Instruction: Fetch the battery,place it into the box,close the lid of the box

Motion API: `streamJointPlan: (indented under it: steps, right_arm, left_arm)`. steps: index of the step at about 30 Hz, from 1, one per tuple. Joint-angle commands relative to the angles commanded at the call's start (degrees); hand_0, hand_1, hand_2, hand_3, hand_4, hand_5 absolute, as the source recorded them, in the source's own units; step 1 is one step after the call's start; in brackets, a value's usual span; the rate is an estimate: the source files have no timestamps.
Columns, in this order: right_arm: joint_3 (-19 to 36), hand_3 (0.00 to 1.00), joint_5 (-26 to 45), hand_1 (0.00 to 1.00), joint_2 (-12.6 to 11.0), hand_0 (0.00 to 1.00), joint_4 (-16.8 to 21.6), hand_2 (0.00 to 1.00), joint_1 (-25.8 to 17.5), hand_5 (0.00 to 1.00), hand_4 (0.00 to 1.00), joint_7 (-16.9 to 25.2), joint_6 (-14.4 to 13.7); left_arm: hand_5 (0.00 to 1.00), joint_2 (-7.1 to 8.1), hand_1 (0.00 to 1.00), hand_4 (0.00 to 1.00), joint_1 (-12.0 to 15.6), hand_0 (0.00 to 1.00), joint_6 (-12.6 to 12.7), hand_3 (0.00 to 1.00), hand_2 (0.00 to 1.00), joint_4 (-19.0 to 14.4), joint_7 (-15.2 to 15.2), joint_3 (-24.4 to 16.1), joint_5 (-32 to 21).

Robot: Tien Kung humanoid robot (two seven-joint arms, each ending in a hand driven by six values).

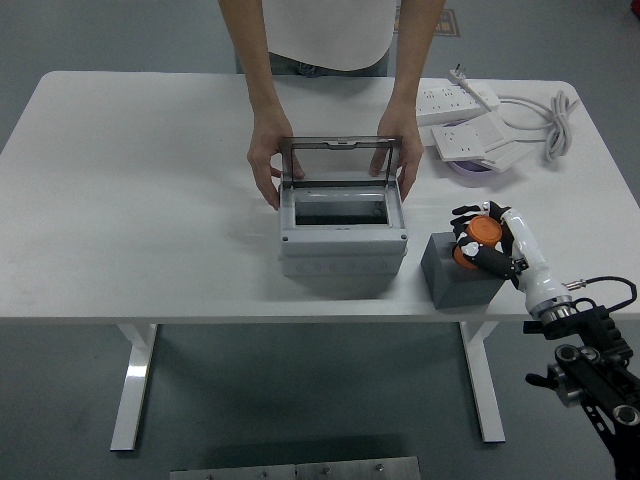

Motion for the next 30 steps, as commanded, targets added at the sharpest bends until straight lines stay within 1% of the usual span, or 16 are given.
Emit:
streamJointPlan:
  steps: [5, 6, 11, 12, 17, 18, 23, 24, 29, 30]
  right_arm:
    - [-0.2, 0.488, 0.1, 0.514, 0.0, 0.486, 0.0, 0.535, 0.0, 0.002, 0.576, 0.0, -0.3]
    - [-0.2, 0.455, 0.1, 0.485, 0.0, 0.45, 0.0, 0.504, 0.0, 0.002, 0.579, -0.1, -0.3]
    - [-0.4, 0.455, 0.4, 0.485, 0.0, 0.45, -0.1, 0.504, 0.0, 0.002, 0.579, 0.1, -0.8]
    - [-0.4, 0.409, 0.4, 0.415, 0.0, 0.371, -0.1, 0.387, 0.1, 0.002, 0.54, 0.1, -0.8]
    - [-0.4, 0.409, 0.6, 0.415, 0.2, 0.371, -0.2, 0.387, 0.1, 0.002, 0.54, 0.1, -1.1]
    - [-0.4, 0.403, 0.6, 0.365, 0.2, 0.329, -0.2, 0.34, 0.1, 0.002, 0.514, 0.1, -1.2]
    - [-0.5, 0.403, 0.8, 0.365, 0.1, 0.329, -0.3, 0.34, 0.3, 0.002, 0.514, 0.1, -1.3]
    - [-0.5, 0.405, 0.8, 0.325, 0.1, 0.287, -0.3, 0.306, 0.3, 0.02, 0.428, 0.1, -1.4]
    - [-0.6, 0.405, 0.9, 0.325, 0.1, 0.287, -0.2, 0.306, 0.6, 0.02, 0.428, 0.0, -1.6]
    - [-0.7, 0.388, 0.8, 0.283, 0.2, 0.266, -0.2, 0.289, 0.6, 0.047, 0.278, 0.0, -1.6]
  left_arm:
    - [0.002, 0.04, 0.696, 0.532, 0.0, 0.617, 0.0, 0.556, 0.577, 0.0, 0.0, 0.0, 0.1]
    - [0.002, 0.04, 0.696, 0.534, 0.0, 0.617, 0.1, 0.557, 0.578, 0.0, 0.0, -0.1, 0.1]
    - [0.002, -0.02, 0.696, 0.534, 0.1, 0.617, 0.1, 0.557, 0.578, 0.0, 0.0, -0.1, 0.1]
    - [0.002, -0.03, 0.697, 0.537, 0.1, 0.617, 0.1, 0.559, 0.58, 0.0, 0.0, -0.1, 0.1]
    - [0.002, -0.04, 0.697, 0.537, 0.1, 0.617, 0.2, 0.559, 0.58, 0.0, 0.0, -0.1, 0.1]
    - [0.003, -0.04, 0.697, 0.543, 0.1, 0.617, 0.2, 0.56, 0.585, 0.0, 0.0, -0.2, 0.1]
    - [0.003, -0.03, 0.697, 0.543, 0.0, 0.617, 0.2, 0.56, 0.585, -0.1, 0.0, -0.2, 0.1]
    - [0.008, -0.03, 0.697, 0.547, 0.0, 0.619, 0.2, 0.561, 0.588, -0.1, 0.0, -0.2, 0.1]
    - [0.008, -0.05, 0.697, 0.547, 0.0, 0.619, 0.2, 0.561, 0.588, -0.1, 0.0, -0.2, 0.1]
    - [0.01, -0.05, 0.698, 0.548, 0.0, 0.621, 0.3, 0.561, 0.588, -0.1, 0.0, -0.3, 0.2]
